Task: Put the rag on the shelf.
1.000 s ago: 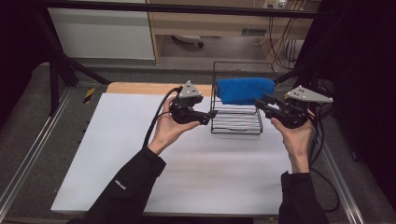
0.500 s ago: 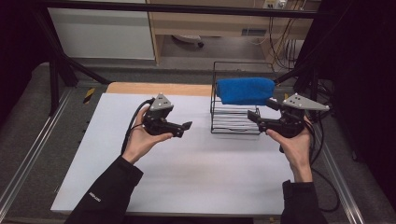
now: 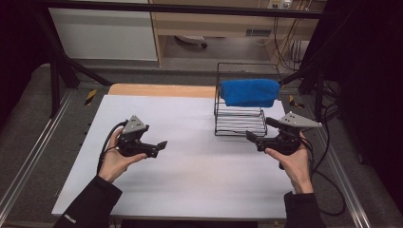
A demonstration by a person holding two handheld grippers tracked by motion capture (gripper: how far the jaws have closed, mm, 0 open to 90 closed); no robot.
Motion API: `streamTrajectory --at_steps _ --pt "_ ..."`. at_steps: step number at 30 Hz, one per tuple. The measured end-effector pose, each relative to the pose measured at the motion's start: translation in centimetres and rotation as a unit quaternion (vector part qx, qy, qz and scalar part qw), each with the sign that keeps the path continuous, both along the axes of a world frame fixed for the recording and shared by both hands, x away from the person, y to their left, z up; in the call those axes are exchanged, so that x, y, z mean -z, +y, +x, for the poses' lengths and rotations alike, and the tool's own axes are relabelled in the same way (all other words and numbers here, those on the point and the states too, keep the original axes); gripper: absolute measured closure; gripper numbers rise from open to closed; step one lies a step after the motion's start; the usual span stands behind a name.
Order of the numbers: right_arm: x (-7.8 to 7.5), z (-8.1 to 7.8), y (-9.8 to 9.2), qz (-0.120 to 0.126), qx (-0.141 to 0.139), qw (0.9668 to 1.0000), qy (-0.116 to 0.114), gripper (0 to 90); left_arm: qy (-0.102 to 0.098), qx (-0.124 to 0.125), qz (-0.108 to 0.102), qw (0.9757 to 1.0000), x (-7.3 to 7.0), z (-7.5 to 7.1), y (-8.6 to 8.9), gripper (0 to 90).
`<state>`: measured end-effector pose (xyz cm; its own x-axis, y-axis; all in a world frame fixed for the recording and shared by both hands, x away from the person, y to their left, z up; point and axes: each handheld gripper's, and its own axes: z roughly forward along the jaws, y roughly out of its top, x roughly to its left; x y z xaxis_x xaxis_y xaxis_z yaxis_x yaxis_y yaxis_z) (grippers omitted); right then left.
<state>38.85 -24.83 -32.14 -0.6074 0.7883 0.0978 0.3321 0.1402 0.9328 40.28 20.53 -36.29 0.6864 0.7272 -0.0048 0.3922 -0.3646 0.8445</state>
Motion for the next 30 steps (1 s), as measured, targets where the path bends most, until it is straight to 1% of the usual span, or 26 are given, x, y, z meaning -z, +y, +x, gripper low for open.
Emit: streamTrajectory --at_steps 4,5,7,10,13,15,16,18,24,27,29,30 --pt "1.3 -0.3 0.2 -0.01 0.0 0.9998 0.016 2.7 0.011 -0.011 -0.004 0.9999 1.5 -0.7 1.7 7.8" --pt "1.6 -0.3 0.2 -0.007 0.0 0.9998 0.019 2.7 0.013 -0.013 -0.003 0.9998 1.8 -0.9 2.1 7.8" --pt "2.3 -0.5 0.2 0.0 -0.005 0.9997 0.024 2.1 0.013 -0.015 -0.006 0.9998 2.5 -1.4 2.8 8.2" --pt "3.5 -0.7 0.2 -0.001 -0.004 0.9995 0.03 0.8 0.013 -0.016 -0.004 0.9998 3.4 -1.9 3.7 8.7" --pt "4.8 -1.0 0.0 0.004 -0.007 0.9991 0.041 0.7 0.022 -0.018 0.0 0.9996 4.5 -2.5 4.6 9.0" --pt "5.6 -1.2 -0.2 0.005 -0.01 0.9988 0.049 0.7 0.026 -0.022 -0.001 0.9994 5.0 -2.7 5.2 9.0" --pt "6.1 -1.4 -0.4 0.003 -0.014 0.9984 0.054 0.7 0.027 -0.024 -0.004 0.9993 5.2 -2.8 5.4 9.0" --pt "6.9 -1.7 -0.6 0.001 -0.017 0.9981 0.059 0.7 0.03 -0.026 -0.004 0.9992 5.7 -3.0 5.8 9.0" --pt "9.3 -2.8 -1.5 -0.009 -0.026 0.9965 0.079 0.7 0.038 -0.031 0.008 0.9988 7.2 -3.7 6.9 8.8" --pt "10.2 -3.2 -1.9 -0.016 -0.033 0.9957 0.086 0.7 0.042 -0.035 0.0 0.9985 7.7 -4.1 7.5 8.8" --pt "10.7 -3.4 -2.0 -0.022 -0.039 0.9952 0.087 0.7 0.044 -0.035 0.007 0.9984 8.0 -4.2 7.8 8.6" --pt "10.9 -3.5 -2.1 -0.026 -0.041 0.9947 0.09 0.7 0.041 -0.037 0.008 0.9984 8.2 -4.3 7.9 8.6"
